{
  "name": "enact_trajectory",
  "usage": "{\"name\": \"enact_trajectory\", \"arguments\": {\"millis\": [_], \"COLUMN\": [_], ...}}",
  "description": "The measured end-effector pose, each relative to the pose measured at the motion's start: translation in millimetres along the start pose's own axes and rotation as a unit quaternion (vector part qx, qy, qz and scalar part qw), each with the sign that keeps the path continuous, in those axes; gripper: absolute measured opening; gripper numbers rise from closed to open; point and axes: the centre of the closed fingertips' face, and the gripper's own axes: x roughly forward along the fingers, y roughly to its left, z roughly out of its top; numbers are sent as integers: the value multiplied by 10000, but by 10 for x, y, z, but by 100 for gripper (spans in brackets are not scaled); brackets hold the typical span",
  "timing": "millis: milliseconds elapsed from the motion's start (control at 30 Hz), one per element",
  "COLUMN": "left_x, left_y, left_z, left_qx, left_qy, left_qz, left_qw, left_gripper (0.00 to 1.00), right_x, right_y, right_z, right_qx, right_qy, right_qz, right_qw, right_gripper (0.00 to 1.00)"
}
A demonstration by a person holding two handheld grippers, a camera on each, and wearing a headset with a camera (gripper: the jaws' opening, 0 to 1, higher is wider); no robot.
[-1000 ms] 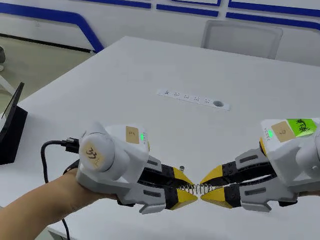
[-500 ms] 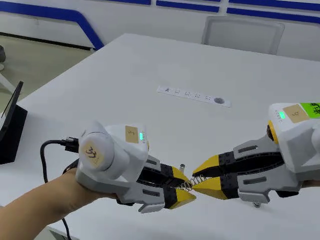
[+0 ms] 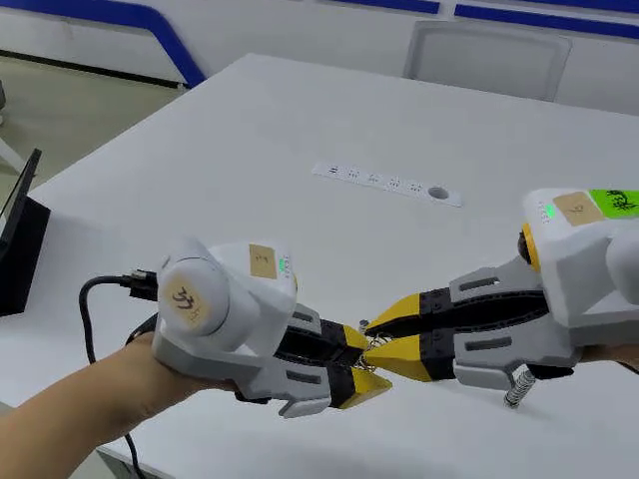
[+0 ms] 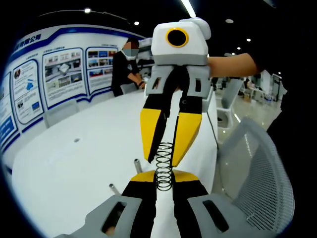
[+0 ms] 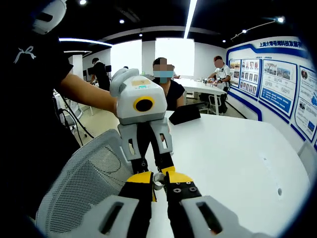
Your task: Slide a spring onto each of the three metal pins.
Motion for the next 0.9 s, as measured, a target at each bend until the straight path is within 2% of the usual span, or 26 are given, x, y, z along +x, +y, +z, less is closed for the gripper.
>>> {"name": "enact_trajectory", "arguments": {"millis": [133, 267, 333, 433, 533, 600, 733, 900], "left_x": [-55, -81, -95, -115, -140, -165, -231, -323], "left_y": [47, 101, 132, 156, 194, 238, 332, 428], "left_z": [30, 37, 40, 26, -1, -23, -66, -150], "left_qx": [-175, -226, -256, -337, -365, -436, -513, -635], "left_qy": [-139, -131, -144, -170, -178, -194, -199, -150], "left_qz": [35, 121, 173, 194, 276, 344, 517, 674], "left_qw": [9997, 9996, 9994, 9991, 9988, 9983, 9971, 9956], "left_gripper": [11, 14, 20, 33, 37, 39, 47, 53], "right_x": [-3, 33, 47, 42, 27, 8, -26, -2], "right_y": [-26, -79, -115, -154, -216, -285, -518, -858], "right_z": [46, 52, 45, 87, 127, 146, 106, -63], "right_qx": [-23, -8, -25, 25, 20, 32, 84, 261], "right_qy": [-56, -41, 4, -60, -80, -102, -9, 270], "right_qz": [-56, -115, -156, -165, -216, -269, -531, -946], "right_qw": [10000, 9999, 9999, 9998, 9997, 9996, 9986, 9948], "right_gripper": [10, 10, 10, 10, 10, 10, 10, 10]}}
